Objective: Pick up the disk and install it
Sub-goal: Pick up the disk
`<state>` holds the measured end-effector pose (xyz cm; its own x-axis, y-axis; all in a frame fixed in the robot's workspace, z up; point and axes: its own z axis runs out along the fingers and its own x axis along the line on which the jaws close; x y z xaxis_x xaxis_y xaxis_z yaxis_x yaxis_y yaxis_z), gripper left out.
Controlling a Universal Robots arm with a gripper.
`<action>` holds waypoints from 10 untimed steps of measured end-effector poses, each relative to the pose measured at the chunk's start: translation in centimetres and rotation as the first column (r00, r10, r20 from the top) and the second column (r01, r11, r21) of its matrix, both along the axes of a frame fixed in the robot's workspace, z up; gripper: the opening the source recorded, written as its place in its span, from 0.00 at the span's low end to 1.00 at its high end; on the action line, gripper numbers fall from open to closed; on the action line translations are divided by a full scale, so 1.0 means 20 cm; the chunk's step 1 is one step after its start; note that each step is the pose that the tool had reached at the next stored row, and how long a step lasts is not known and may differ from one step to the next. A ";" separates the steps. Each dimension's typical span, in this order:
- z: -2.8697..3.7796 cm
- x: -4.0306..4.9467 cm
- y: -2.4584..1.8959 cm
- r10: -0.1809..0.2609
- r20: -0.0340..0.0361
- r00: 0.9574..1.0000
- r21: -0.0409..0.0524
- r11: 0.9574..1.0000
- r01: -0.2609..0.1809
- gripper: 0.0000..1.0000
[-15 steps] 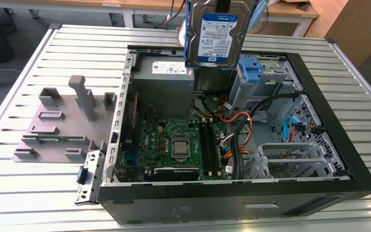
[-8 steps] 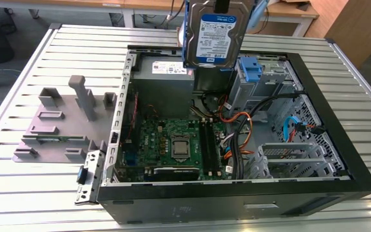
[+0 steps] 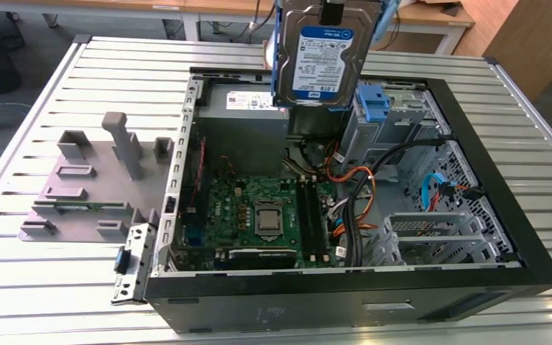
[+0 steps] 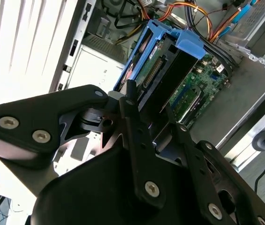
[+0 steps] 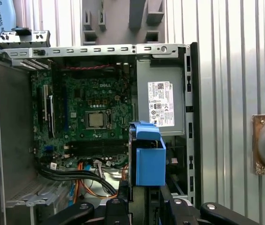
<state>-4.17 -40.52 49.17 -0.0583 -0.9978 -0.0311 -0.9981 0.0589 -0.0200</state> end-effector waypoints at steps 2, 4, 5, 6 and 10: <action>-0.001 0.000 -0.018 0.000 0.000 1.000 0.000 1.000 0.000 0.35; -0.001 0.000 -0.033 0.000 0.000 1.000 0.000 1.000 0.000 0.35; -0.002 0.000 -0.039 -0.001 0.000 1.000 0.000 1.000 0.001 0.35; -0.002 0.000 -0.046 -0.001 0.000 1.000 0.000 1.000 0.001 0.35; -0.004 0.000 -0.077 -0.001 0.000 1.000 0.000 1.000 0.001 0.35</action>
